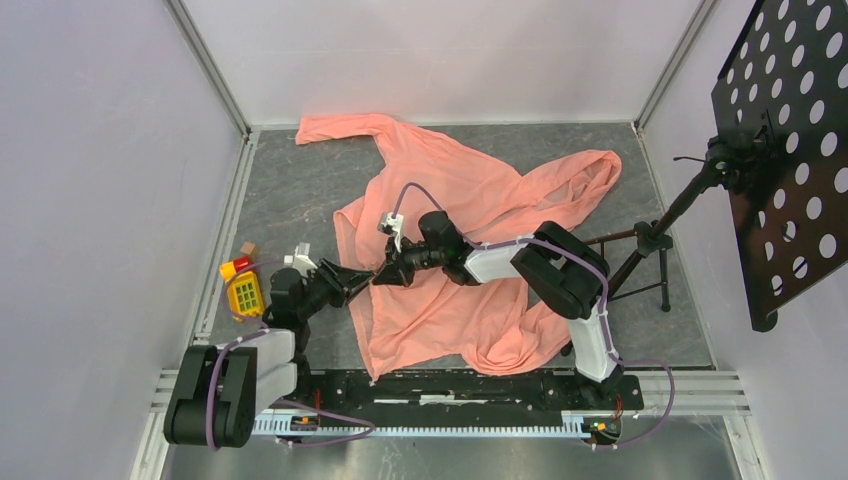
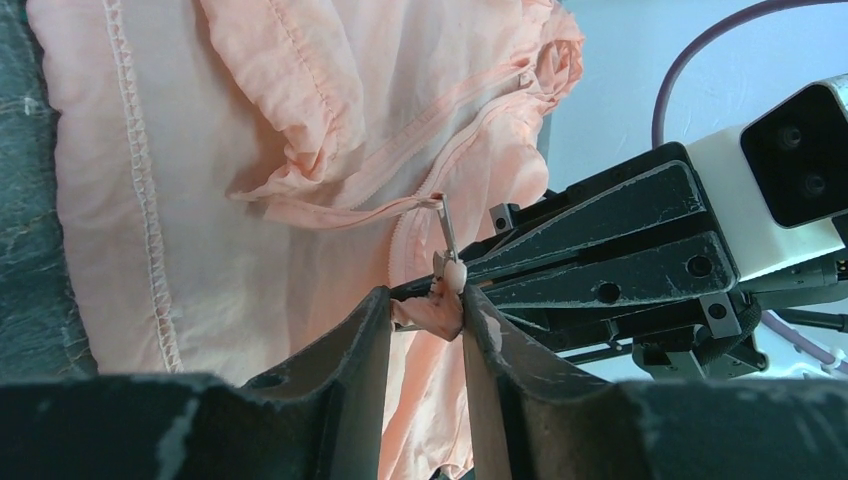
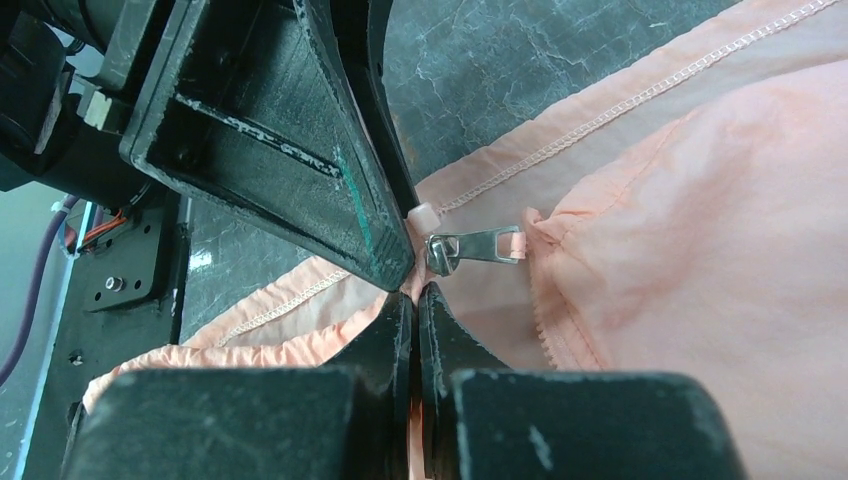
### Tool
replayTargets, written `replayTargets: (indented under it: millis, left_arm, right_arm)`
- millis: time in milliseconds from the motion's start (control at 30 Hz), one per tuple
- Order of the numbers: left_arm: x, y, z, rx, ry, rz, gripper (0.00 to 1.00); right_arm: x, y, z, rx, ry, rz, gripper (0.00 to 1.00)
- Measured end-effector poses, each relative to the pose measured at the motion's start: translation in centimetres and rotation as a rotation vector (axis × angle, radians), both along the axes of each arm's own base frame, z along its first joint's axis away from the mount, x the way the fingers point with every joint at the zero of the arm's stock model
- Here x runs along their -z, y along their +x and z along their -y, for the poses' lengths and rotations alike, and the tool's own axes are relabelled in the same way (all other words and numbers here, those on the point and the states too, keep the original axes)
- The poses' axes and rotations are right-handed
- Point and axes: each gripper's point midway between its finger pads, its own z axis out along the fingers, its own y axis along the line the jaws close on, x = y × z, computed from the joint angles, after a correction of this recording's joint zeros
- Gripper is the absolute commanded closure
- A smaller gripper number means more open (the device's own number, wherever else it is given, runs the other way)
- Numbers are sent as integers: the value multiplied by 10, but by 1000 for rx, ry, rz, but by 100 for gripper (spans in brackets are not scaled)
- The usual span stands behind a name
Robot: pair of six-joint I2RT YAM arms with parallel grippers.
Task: Zip up the jacket
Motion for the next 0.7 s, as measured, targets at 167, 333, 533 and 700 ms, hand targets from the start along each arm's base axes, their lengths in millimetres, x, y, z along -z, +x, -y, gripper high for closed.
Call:
replayTargets:
  millis: [167, 333, 533, 700]
  left_arm:
    - [3, 1, 2, 10, 3, 1, 88]
    - [14, -1, 2, 26, 34, -15, 96]
    - [26, -5, 5, 68, 63, -25, 97]
    - [26, -5, 12, 98, 66, 4, 97]
  right_arm:
    - [0, 0, 0, 6, -3, -7, 82]
    - [7, 5, 8, 47, -53, -34, 49]
    - [-15, 17, 28, 198, -68, -129, 28]
    - [-20, 26, 32, 356, -60, -357, 26]
